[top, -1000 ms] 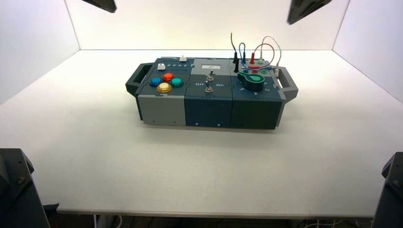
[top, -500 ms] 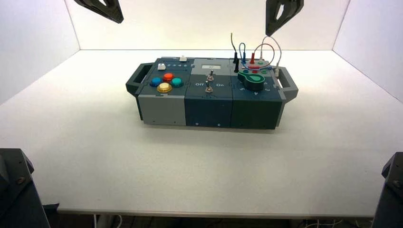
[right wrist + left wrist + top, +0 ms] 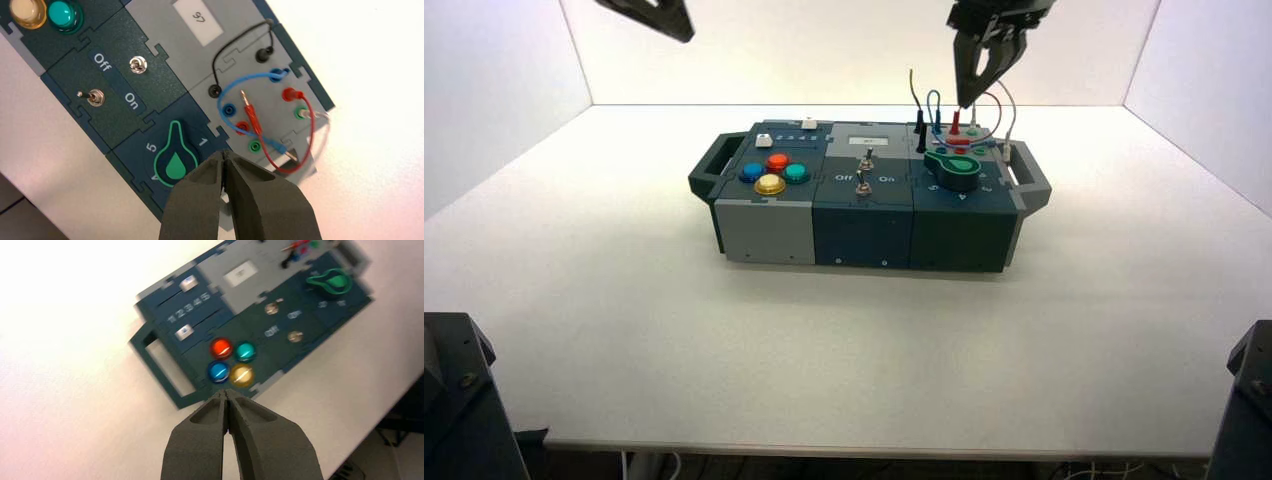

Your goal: Turn the knob to position 5.

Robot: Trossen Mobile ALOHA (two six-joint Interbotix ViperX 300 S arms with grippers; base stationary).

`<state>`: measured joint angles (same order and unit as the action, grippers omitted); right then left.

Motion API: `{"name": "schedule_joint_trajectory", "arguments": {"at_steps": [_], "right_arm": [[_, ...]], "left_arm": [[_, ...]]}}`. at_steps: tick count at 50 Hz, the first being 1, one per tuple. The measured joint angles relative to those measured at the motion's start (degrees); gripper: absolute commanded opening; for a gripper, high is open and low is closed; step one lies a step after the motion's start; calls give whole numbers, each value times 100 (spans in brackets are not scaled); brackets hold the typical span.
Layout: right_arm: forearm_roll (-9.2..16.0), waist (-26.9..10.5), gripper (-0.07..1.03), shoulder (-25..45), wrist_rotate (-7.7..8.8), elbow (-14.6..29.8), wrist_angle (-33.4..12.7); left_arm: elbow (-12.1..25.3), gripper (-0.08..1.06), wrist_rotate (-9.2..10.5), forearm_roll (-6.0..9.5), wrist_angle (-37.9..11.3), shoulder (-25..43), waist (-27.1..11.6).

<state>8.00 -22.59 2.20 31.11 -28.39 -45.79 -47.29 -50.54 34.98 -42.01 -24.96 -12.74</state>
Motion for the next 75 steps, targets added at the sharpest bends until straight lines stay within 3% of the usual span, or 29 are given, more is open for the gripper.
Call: {"name": "schedule_joint_trajectory", "arguments": {"at_steps": [1,2,3,6,10,12,22,45,75], "right_arm": [[-9,-9,-2,9,0,9,0],[-9,-9,-2,9,0,9,0],[0,-9,-2,44,0,18,9],[-9,-18,-2,70,0,26,18],[-18,-18,-2,114,9,44,35],[-26,-18,-2,132,9,53,44],[-149,-53,-2,290,18,88,62],[-158,-343,-2,809,18,114,352],[-167,-659,-2,861,9,88,316]], "left_arm": [[0,-3,-237,185,-62,-18,0],[0,-3,-272,220,-70,-26,0],[0,-3,-536,431,-141,-53,0],[0,-3,-905,747,-237,-88,-9],[-18,-3,-1178,1028,-334,-97,-9],[-26,-3,-1213,1072,-360,-97,-9],[-26,-3,-1222,1107,-369,-97,-18],[-35,-3,-1222,1116,-439,-97,-9],[-35,-3,-1222,1116,-448,-97,-18]]}}
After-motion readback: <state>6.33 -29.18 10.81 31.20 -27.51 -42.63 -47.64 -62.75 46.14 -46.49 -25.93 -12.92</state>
